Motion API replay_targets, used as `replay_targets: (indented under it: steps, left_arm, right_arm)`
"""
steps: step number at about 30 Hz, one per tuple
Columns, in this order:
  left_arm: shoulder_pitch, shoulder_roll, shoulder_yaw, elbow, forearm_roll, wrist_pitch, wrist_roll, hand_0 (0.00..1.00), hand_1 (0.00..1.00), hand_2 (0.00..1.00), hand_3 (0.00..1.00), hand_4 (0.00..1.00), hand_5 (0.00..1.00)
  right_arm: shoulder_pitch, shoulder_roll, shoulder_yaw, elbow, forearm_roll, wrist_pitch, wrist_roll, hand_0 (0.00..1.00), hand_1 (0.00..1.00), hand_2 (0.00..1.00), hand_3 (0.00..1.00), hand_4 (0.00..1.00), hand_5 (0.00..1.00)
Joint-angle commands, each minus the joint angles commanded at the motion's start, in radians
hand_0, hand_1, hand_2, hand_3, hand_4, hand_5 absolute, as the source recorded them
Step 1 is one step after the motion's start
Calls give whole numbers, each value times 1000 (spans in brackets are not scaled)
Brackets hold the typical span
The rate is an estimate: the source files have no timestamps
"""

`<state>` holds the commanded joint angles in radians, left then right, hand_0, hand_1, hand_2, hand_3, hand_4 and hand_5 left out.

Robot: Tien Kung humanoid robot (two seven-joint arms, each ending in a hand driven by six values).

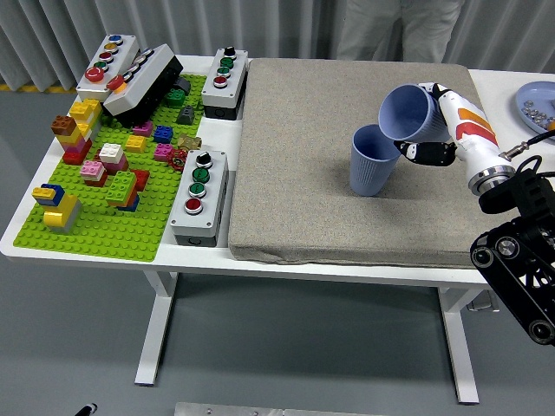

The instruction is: Pick cup pour cup place

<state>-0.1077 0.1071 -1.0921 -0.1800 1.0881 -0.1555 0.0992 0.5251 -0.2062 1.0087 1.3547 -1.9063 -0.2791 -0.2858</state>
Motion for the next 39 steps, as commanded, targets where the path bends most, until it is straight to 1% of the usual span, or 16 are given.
replay_targets:
  steps: [9, 21, 34, 39]
  left_arm:
    - [-1, 1, 1, 0, 0, 0, 0, 824, 787, 858, 775, 598, 998]
    - [-1, 2, 1, 0, 1, 0, 0, 824, 787, 858, 775, 598, 998]
    - [3, 2, 2, 0, 1, 0, 0, 824, 787, 858, 775, 600, 998]
    - [1, 2, 0, 0, 1, 0, -1, 823, 787, 858, 775, 600, 998]
  right_arm:
    - [1, -2, 1, 0, -26, 1, -1, 782, 672, 568, 657, 666, 169]
    - [7, -7, -20, -5, -113, 9, -12, 781, 671, 567, 654, 666, 169]
    - [10, -12, -28, -4, -147, 15, -21, 781, 671, 570, 647, 654, 157]
    - [22, -21, -43, -6, -170, 21, -24, 781, 670, 571, 641, 652, 153]
